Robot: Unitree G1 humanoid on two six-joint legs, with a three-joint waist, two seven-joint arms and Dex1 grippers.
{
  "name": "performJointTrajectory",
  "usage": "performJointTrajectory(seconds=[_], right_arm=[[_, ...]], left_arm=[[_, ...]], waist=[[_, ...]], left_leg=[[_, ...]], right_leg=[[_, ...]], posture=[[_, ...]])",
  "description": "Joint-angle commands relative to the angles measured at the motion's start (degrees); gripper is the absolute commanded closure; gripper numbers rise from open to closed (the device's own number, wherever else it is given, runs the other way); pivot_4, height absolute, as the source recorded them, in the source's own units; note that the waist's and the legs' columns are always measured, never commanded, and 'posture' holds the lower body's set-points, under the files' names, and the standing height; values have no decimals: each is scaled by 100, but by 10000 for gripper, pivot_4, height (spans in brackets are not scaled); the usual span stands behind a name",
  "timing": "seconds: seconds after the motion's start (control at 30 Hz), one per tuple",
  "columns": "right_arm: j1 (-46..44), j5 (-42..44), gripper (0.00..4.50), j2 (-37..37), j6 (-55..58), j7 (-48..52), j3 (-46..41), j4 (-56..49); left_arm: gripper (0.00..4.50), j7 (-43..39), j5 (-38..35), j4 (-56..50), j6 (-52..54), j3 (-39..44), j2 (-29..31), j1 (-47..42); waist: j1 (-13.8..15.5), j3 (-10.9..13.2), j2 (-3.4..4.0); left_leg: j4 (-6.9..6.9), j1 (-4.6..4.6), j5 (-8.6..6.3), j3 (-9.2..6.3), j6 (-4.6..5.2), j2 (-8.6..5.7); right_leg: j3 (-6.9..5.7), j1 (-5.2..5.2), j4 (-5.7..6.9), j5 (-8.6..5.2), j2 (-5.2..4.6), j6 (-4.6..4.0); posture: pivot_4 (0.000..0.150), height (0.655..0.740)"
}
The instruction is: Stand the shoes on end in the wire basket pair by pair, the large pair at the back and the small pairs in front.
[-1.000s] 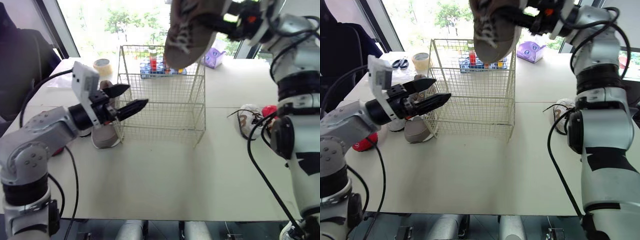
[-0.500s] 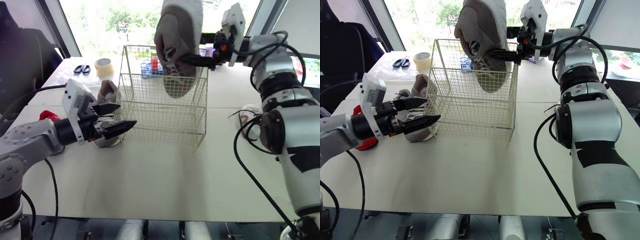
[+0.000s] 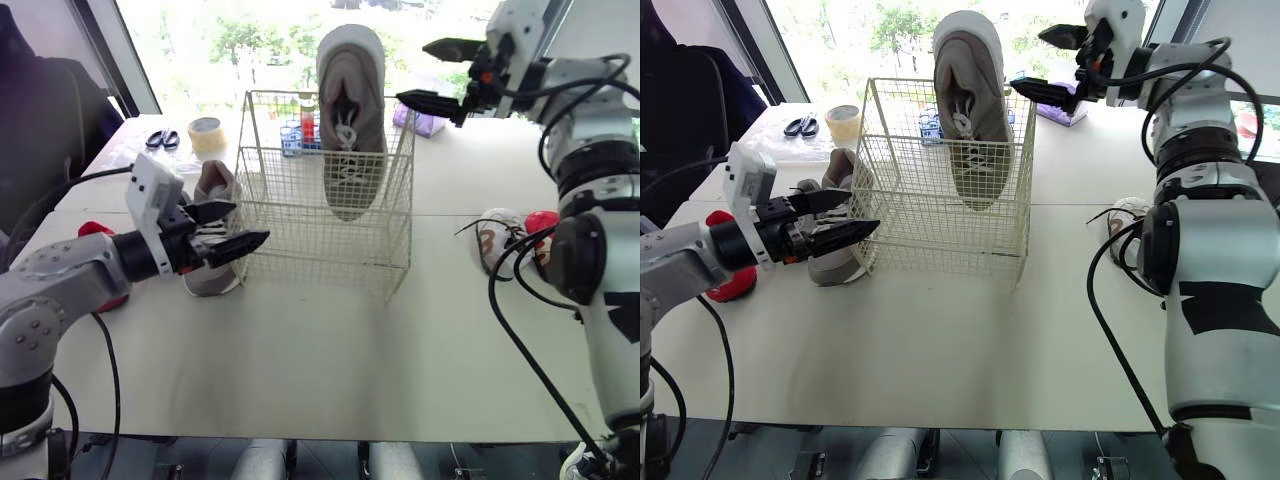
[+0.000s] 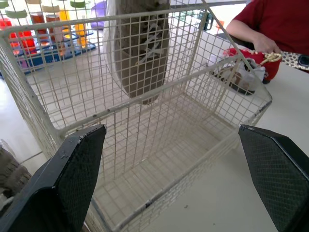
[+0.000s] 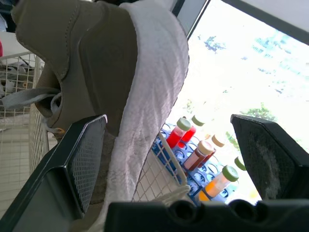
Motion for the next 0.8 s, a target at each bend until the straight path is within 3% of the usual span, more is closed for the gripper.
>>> performJointTrajectory(seconds=[0.03, 0.13, 0.2, 0.33, 0.4, 0.47, 0.6, 0.8], right_arm=[[-190, 301, 540, -215, 45, 262, -336, -483], [4, 576, 540, -354, 331, 611, -533, -977], [430, 883, 540, -489, 959, 989, -577, -1944], [1883, 2293, 540, -949, 4078, 1005, -648, -5621], [2607, 3458, 540, -1278, 5721, 809, -825, -7347], [3145, 4247, 540, -1429, 6636, 519, -940, -8468], [4132, 4907, 540, -1374, 7206, -122, -885, -9885], [4945, 5247, 540, -1153, 7201, -946, -857, -10582]], left_arm=[[0, 27, 76, 113, -151, 5, -35, -231], [0, 181, 59, 412, -132, 134, -90, -532], [0, 345, 84, 777, -42, 295, 32, -867], [0, 709, 635, 1867, 253, 304, 645, -1652], [0, 751, 1006, 2710, 571, -55, 945, -2212], [0, 730, 1427, 3566, 865, -504, 1046, -2749], [0, 176, 2431, 5351, 899, -1609, 789, -3644], [0, -1371, 4017, 7874, -154, -2997, 158, -4893]], waist=[[-6, 0, 0], [1, 0, 0], [8, 0, 0], [24, -1, -1], [36, 1, 5], [43, -1, 9], [61, -16, -7], [148, -9, -23]], left_leg=[[0, 1, 0, 0, 0, 0], [1, 1, 0, 0, 0, 0], [2, 1, 0, 0, 0, 1], [2, 1, 0, -14, 1, 0], [-3, 1, 0, -16, 2, 0], [-13, 5, 0, -19, 2, 0], [-20, 43, 0, -15, 3, 0], [1, 10, 1, -14, 6, -1]], right_leg=[[0, 1, 0, 0, 0, 0], [0, 0, 2, 0, 0, 0], [-1, 1, 2, 0, 0, 0], [-4, 8, -4, 1, 1, 1], [-5, 6, -7, 0, 1, 2], [-6, 8, -10, 0, 0, 1], [-9, 47, -23, 1, -5, 3], [-19, 25, -25, 3, -4, 6]], posture=[[1500, 6595], [1500, 6595], [1500, 6595], [1500, 6595], [1500, 6595], [1500, 6595], [1500, 6595], [1500, 6595]])
